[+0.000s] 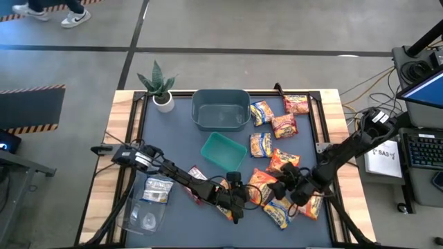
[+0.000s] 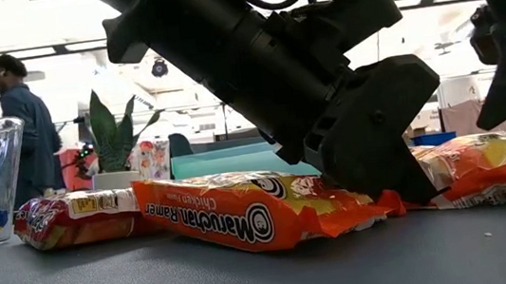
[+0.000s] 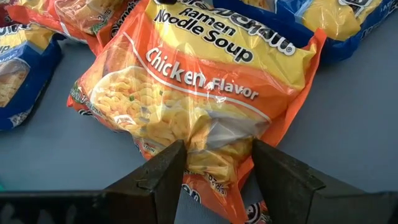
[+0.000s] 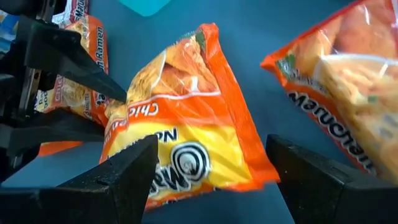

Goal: Sort Maruchan noodles
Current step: Put the orange noodle pack into the green bin

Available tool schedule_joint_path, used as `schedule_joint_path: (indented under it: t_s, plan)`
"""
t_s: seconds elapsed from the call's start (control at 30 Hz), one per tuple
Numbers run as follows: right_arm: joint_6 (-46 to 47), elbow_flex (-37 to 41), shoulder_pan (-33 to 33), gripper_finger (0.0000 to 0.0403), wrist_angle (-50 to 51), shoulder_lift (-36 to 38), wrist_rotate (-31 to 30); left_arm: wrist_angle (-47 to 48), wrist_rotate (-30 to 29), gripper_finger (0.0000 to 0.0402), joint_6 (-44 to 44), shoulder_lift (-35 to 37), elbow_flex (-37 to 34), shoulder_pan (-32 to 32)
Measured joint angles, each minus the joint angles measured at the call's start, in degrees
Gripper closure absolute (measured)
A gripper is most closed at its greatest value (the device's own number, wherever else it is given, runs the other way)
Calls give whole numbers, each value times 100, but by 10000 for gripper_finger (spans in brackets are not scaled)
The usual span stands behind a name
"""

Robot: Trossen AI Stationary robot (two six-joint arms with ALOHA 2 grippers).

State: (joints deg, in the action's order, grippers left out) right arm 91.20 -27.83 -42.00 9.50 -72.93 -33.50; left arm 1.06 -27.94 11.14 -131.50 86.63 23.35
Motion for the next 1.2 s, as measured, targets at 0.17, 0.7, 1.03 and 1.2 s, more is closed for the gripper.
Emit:
schedule_joint_path:
  t_s: [0.17, 0.7, 1.03, 1.2]
  plan:
    - [-309, 2, 171, 115, -255, 0, 123, -7, 0, 228, -2, -2, -2, 0]
    - [-564, 15, 258, 115, -1012, -607, 375, -43, 4, 228, -7, -5, -9, 4]
    - [-912, 4, 306, 125, -1305, -693, 556, -71, -7, 228, -26, -11, -15, 9]
    - [-1196, 4, 304, 151, -1346, -455, 592, -90, -5, 228, -25, -13, -15, 9]
